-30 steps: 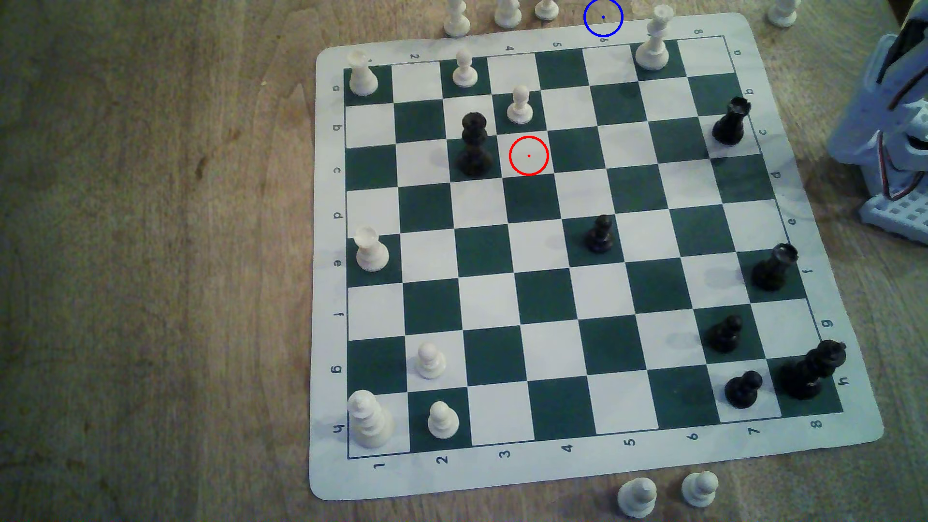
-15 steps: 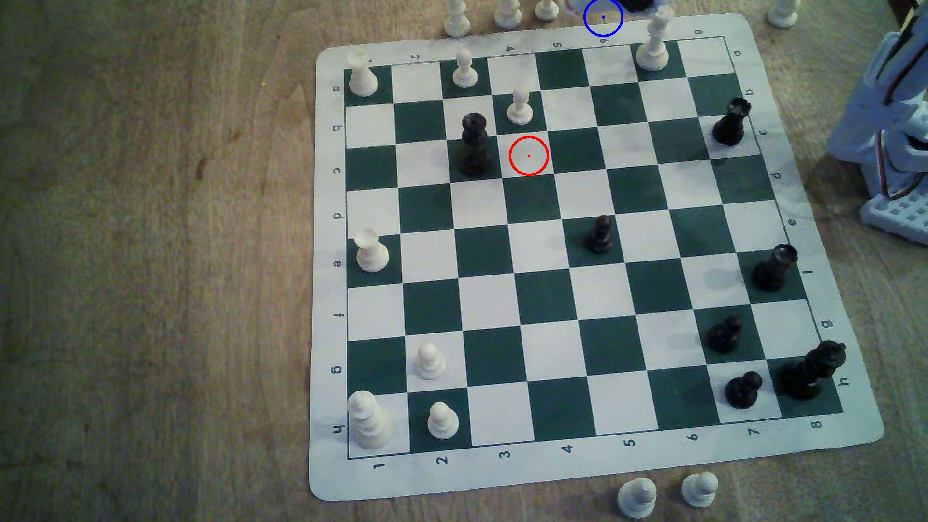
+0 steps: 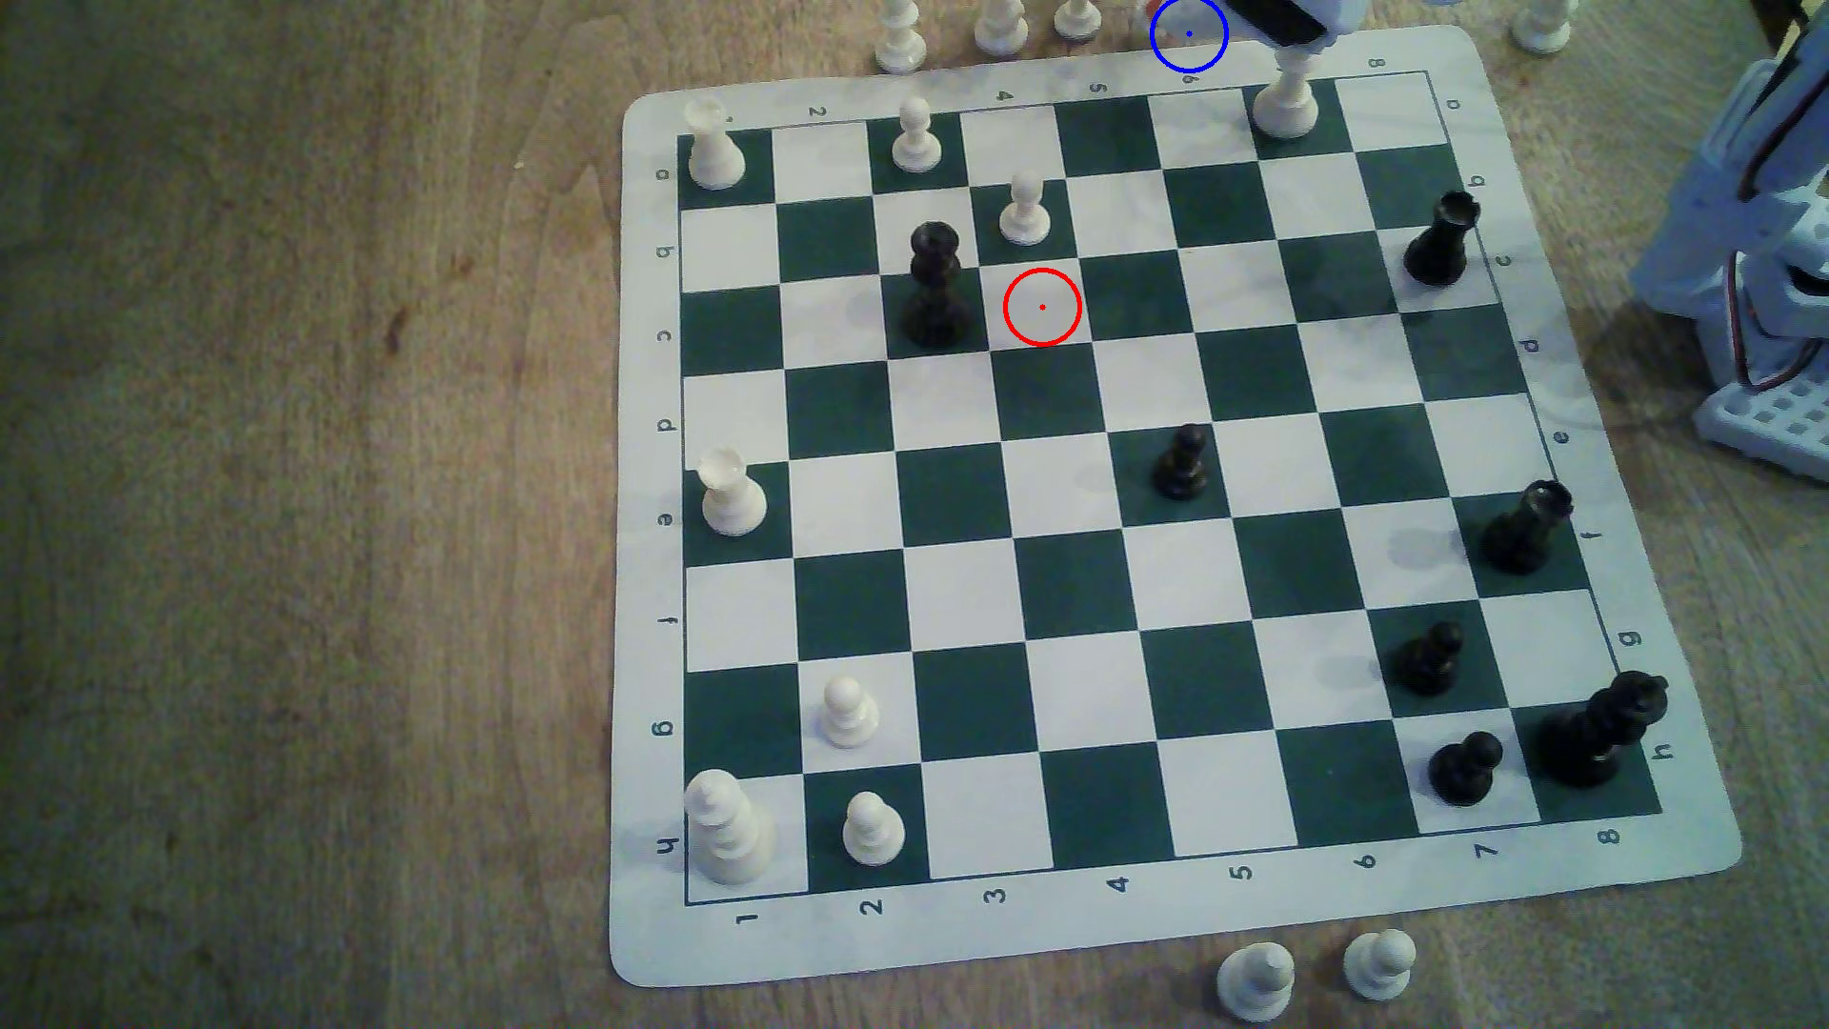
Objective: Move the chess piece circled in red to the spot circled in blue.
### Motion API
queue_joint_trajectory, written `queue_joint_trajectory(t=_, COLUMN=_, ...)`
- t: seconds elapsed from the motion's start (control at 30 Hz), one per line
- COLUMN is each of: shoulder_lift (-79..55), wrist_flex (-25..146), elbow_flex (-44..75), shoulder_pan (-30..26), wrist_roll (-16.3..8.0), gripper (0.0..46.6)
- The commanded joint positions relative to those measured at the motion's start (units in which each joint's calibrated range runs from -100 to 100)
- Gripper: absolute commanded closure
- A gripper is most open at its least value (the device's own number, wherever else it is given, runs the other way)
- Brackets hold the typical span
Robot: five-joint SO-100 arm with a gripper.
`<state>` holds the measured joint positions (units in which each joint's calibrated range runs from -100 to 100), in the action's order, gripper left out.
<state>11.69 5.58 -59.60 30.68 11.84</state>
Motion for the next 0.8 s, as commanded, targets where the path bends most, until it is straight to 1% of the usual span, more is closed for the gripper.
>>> queue_joint_trajectory(t=0.0, shoulder_lift=2.8, wrist_flex=-1.7, elbow_flex=0.6, shoulder_pan=0.3, wrist_roll=0.6, gripper=46.3)
queue_joint_trajectory(t=0.07, shoulder_lift=2.7, wrist_flex=-1.3, elbow_flex=0.2, shoulder_pan=0.3, wrist_roll=1.0, gripper=45.9)
queue_joint_trajectory(t=0.1, shoulder_lift=2.7, wrist_flex=-1.3, elbow_flex=0.1, shoulder_pan=0.3, wrist_roll=1.1, gripper=44.5)
queue_joint_trajectory(t=0.17, shoulder_lift=2.8, wrist_flex=-1.2, elbow_flex=-0.1, shoulder_pan=0.4, wrist_roll=1.2, gripper=43.5)
queue_joint_trajectory(t=0.33, shoulder_lift=3.3, wrist_flex=0.8, elbow_flex=-0.2, shoulder_pan=0.6, wrist_roll=1.6, gripper=44.9)
queue_joint_trajectory(t=0.53, shoulder_lift=3.5, wrist_flex=2.2, elbow_flex=-0.1, shoulder_pan=0.6, wrist_roll=1.8, gripper=44.2)
queue_joint_trajectory(t=0.6, shoulder_lift=3.5, wrist_flex=2.2, elbow_flex=-0.1, shoulder_pan=0.6, wrist_roll=1.8, gripper=42.4)
queue_joint_trajectory(t=0.63, shoulder_lift=3.5, wrist_flex=1.9, elbow_flex=-0.1, shoulder_pan=0.6, wrist_roll=1.5, gripper=38.3)
queue_joint_trajectory(t=0.7, shoulder_lift=3.4, wrist_flex=1.7, elbow_flex=-0.1, shoulder_pan=0.6, wrist_roll=1.4, gripper=35.1)
queue_joint_trajectory(t=0.73, shoulder_lift=3.4, wrist_flex=1.5, elbow_flex=-0.1, shoulder_pan=0.6, wrist_roll=1.4, gripper=32.6)
queue_joint_trajectory(t=0.77, shoulder_lift=3.4, wrist_flex=1.1, elbow_flex=-0.1, shoulder_pan=0.6, wrist_roll=1.3, gripper=28.8)
